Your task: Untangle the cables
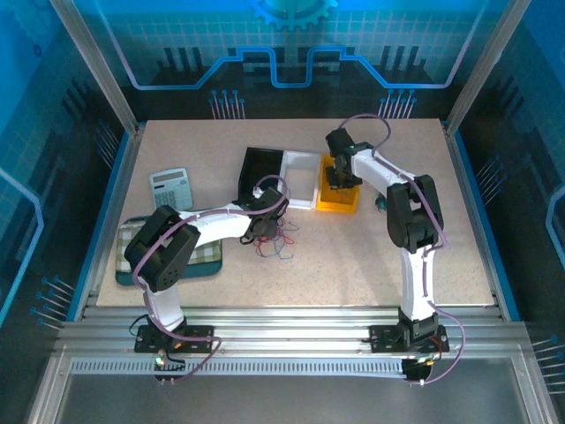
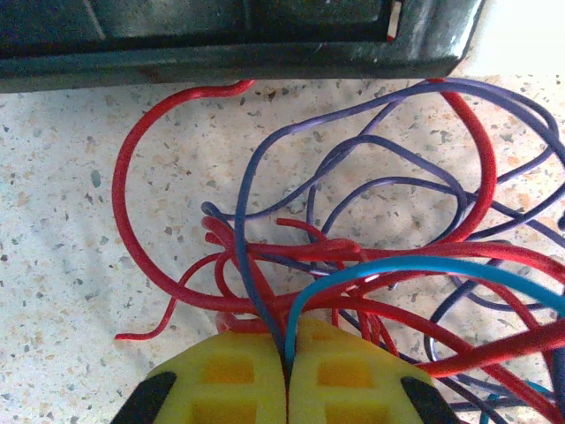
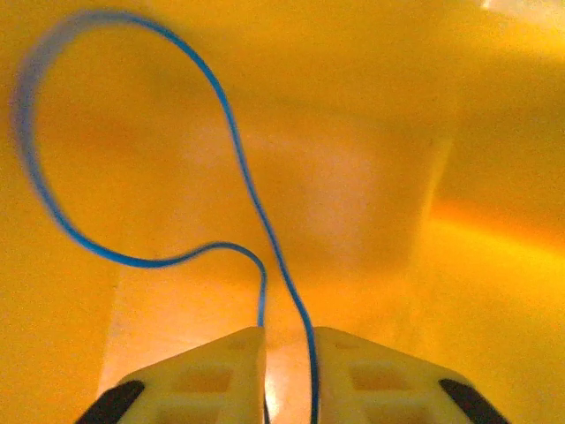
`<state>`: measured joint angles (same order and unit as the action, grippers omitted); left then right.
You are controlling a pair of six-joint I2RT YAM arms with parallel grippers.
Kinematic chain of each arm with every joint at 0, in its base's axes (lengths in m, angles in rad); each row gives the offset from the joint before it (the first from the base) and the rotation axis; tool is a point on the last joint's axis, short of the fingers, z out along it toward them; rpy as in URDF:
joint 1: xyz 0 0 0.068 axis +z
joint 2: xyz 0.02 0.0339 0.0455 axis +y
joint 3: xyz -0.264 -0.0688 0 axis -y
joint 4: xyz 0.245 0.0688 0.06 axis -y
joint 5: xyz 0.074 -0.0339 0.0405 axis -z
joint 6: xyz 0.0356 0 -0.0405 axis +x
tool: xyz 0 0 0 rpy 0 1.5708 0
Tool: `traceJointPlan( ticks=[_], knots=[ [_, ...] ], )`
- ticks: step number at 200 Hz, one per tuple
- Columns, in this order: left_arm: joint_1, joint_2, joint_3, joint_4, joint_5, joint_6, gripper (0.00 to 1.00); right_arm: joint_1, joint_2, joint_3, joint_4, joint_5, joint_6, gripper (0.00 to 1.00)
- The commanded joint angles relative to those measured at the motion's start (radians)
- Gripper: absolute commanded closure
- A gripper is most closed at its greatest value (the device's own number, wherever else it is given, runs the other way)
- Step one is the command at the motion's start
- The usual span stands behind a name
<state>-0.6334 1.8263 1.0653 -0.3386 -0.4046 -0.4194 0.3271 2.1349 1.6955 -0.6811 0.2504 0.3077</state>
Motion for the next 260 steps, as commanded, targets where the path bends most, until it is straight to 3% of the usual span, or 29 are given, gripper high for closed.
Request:
traceJointPlan(
  ticks=[1,47,89,126,151,177,217,260],
  knots=[
    [-0.011,0.013,0.02,-0.021,0.013,0.004,1.0,0.01,-0.055,-0.005,0.029,-0.006,0.011,0.74],
    [-0.011,0.014,0.034,-0.021,0.015,0.006,1.0,0.013,-0.12,-0.052,0.067,0.036,0.011,0.73],
    [-0.009,-0.002,0.026,-0.014,0.028,0.011,1.0,0.053,-0.33,-0.27,0.276,0.125,-0.021,0.65],
    [-0.006,-0.025,0.0,0.014,0.052,0.013,1.0,0.091,-0.475,-0.458,0.422,0.062,-0.061,0.59],
    [-0.003,-0.03,-0.005,0.02,0.067,0.014,1.0,0.085,-0.505,-0.502,0.424,0.057,-0.047,0.58],
    [-0.001,-0.031,-0.013,0.036,0.089,0.021,1.0,0.104,-0.548,-0.571,0.499,-0.086,-0.108,0.6],
    [0.028,-0.038,-0.02,0.043,0.146,0.014,1.0,0.234,-0.632,-0.711,0.523,-0.357,-0.229,0.64],
    [0.076,-0.067,-0.039,0.069,0.278,0.02,1.0,0.4,-0.636,-0.81,0.46,-0.445,-0.347,0.62]
  ],
)
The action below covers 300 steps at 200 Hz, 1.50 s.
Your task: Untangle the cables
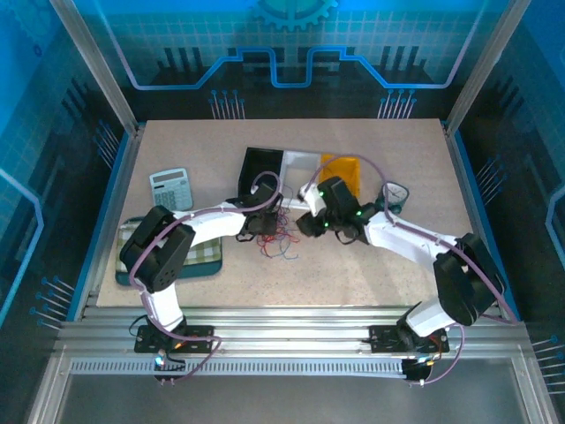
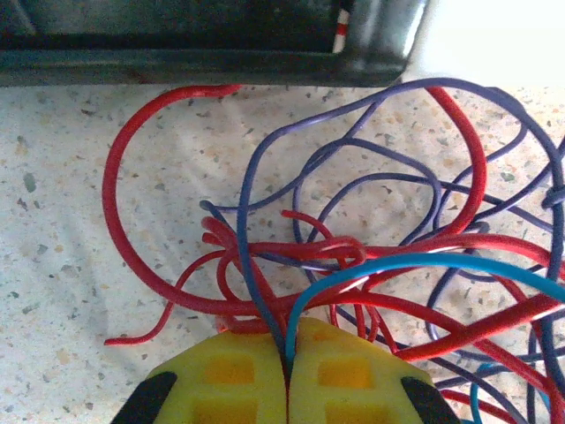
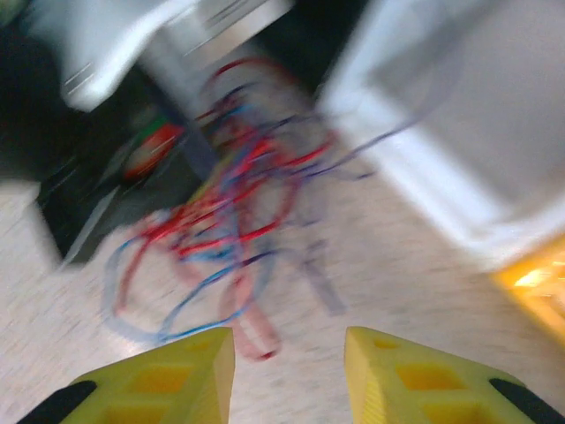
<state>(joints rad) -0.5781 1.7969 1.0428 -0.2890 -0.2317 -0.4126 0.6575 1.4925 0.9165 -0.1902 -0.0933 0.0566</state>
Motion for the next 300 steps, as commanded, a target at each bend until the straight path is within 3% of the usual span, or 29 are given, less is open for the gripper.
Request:
traceJointPlan(
  ticks=[1,26,173,243,300],
  knots=[
    [0.021,-0.037,-0.017,0.019,0.108,0.014,1.0,0.074,0.01,-0.031,-0.033,-0.101,-0.099,0.62],
    [0.021,-0.038,-0.006,0.008,0.152,0.025,1.0,0.156,0.085,-0.022,-0.049,-0.055,-0.122,0.61],
    [0.021,-0.053,-0.012,0.004,0.248,0.034,1.0,0.156,0.354,0.097,0.012,-0.011,-0.127,0.6],
    [0.063,-0.076,-0.027,0.006,0.332,0.028,1.0,0.101,0.214,-0.061,0.113,-0.001,-0.081,0.58],
    [0.083,-0.08,-0.05,0.02,0.396,0.027,1.0,0.091,0.241,-0.086,0.104,0.013,-0.061,0.6]
  ],
)
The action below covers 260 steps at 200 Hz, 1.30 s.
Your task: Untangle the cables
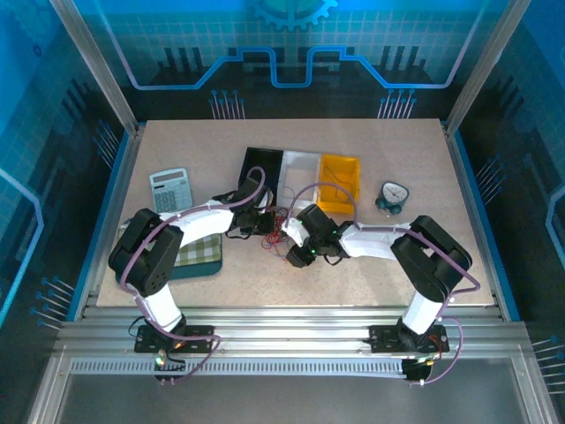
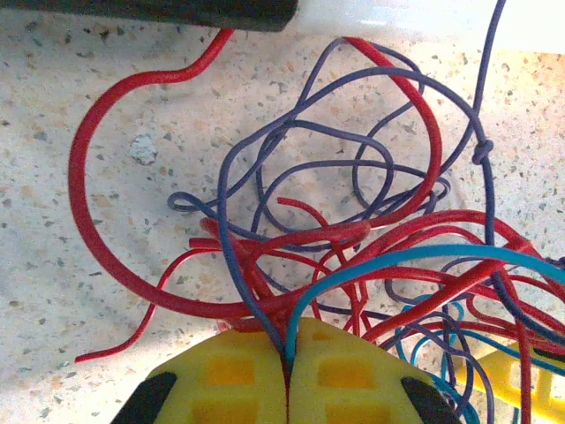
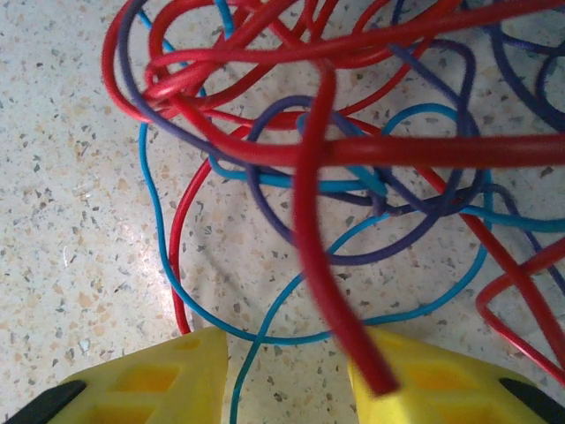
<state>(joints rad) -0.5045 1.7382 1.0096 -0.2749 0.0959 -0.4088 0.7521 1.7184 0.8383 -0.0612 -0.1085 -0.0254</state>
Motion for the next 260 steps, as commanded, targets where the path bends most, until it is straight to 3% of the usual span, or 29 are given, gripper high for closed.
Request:
traceJointPlan(
  ticks=[1,17,44,75,83,98,115,157,260],
  knots=[
    [0.009,-0.021,-0.017,0.005,0.069,0.024,1.0,-0.003,0.016,-0.007,-0.025,0.029,0.02,0.6],
    [0.009,-0.022,-0.02,0.006,0.072,0.023,1.0,-0.001,0.032,0.009,-0.03,0.044,0.023,0.67],
    [0.009,-0.027,-0.029,0.009,0.061,0.021,1.0,-0.005,0.038,0.008,-0.015,0.103,0.05,1.0],
    [0.016,-0.025,-0.041,0.009,0.003,0.003,1.0,-0.051,-0.014,-0.04,0.022,0.182,0.119,1.0],
    [0.022,-0.026,-0.047,0.012,-0.008,-0.008,0.95,-0.074,-0.036,-0.057,0.031,0.21,0.15,1.0],
    [0.041,-0.022,-0.057,0.019,-0.009,-0.029,0.78,-0.126,-0.085,-0.091,0.038,0.264,0.226,1.0],
    [0.057,-0.017,-0.062,0.023,0.001,-0.043,0.72,-0.206,-0.154,-0.139,0.047,0.302,0.324,1.0],
    [0.063,0.015,-0.064,0.031,-0.004,-0.046,0.71,-0.435,-0.305,-0.248,0.067,0.278,0.553,1.0],
    [0.078,0.027,-0.088,0.031,-0.038,-0.067,0.68,-0.876,-0.493,-0.295,-0.07,0.292,0.753,1.0]
  ],
)
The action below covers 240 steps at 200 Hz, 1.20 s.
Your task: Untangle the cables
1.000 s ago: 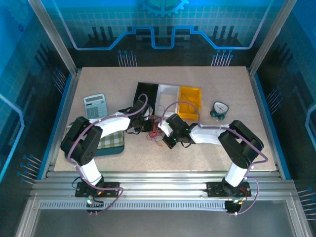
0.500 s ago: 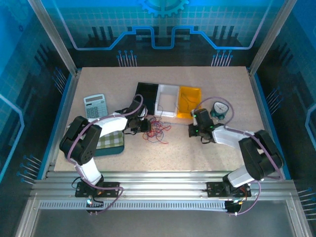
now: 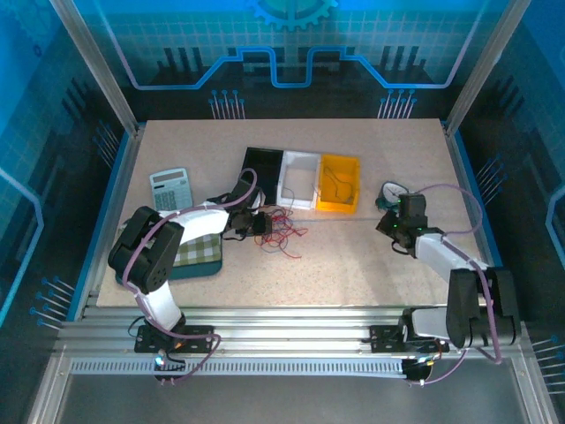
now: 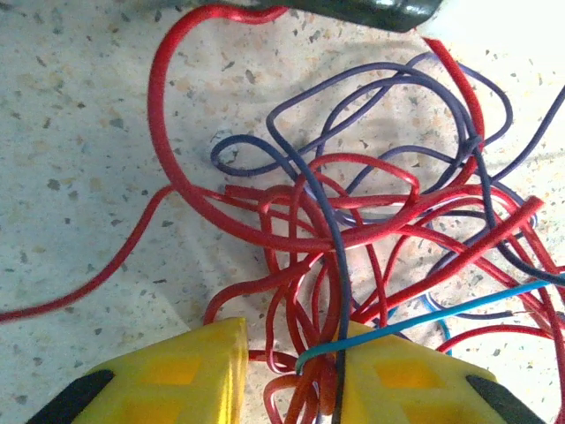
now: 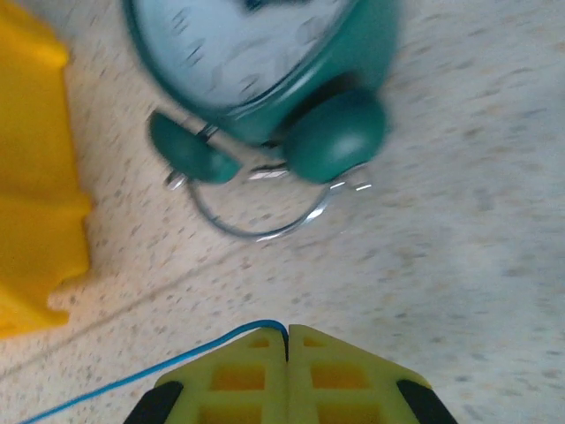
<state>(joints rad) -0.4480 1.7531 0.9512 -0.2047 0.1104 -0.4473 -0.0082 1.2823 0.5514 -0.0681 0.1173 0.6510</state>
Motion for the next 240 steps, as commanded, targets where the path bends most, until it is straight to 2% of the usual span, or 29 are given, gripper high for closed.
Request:
traceJointPlan(
  ticks=[1,40,83,106,131,165,179,216,224,240],
  knots=[
    [0.022,0.011,-0.03,-0.039,-0.052,-0.027,0.68,-0.121,-0.058,-0.008,-0.064,0.064,0.077,1.0],
    [0.033,-0.007,-0.046,-0.044,-0.056,-0.027,0.57,-0.326,-0.104,0.002,-0.117,0.022,0.117,1.0],
    [0.046,-0.014,-0.054,-0.042,-0.055,-0.025,0.55,-0.498,-0.145,-0.004,-0.124,-0.014,0.167,1.0],
    [0.048,-0.013,-0.051,-0.048,-0.061,-0.026,0.54,-0.504,-0.133,0.019,-0.153,0.008,0.157,1.0],
    [0.062,-0.026,-0.062,-0.066,-0.112,-0.054,0.55,-0.568,-0.16,0.029,-0.182,0.046,0.164,1.0],
    [0.1,-0.067,-0.081,-0.152,-0.307,-0.152,0.55,-0.61,-0.163,0.068,-0.222,0.091,0.158,1.0],
    [0.119,-0.082,-0.097,-0.141,-0.295,-0.19,0.48,-0.613,-0.152,0.071,-0.227,0.09,0.165,1.0],
    [0.118,-0.072,-0.067,-0.189,-0.33,-0.227,0.48,-0.615,-0.149,0.079,-0.271,0.135,0.186,1.0],
    [0.118,-0.072,-0.061,-0.202,-0.347,-0.235,0.49,-0.615,-0.152,0.085,-0.277,0.136,0.181,1.0],
    [0.113,-0.074,-0.06,-0.177,-0.313,-0.203,0.65,-0.568,-0.154,0.095,-0.271,0.121,0.151,1.0]
  ],
)
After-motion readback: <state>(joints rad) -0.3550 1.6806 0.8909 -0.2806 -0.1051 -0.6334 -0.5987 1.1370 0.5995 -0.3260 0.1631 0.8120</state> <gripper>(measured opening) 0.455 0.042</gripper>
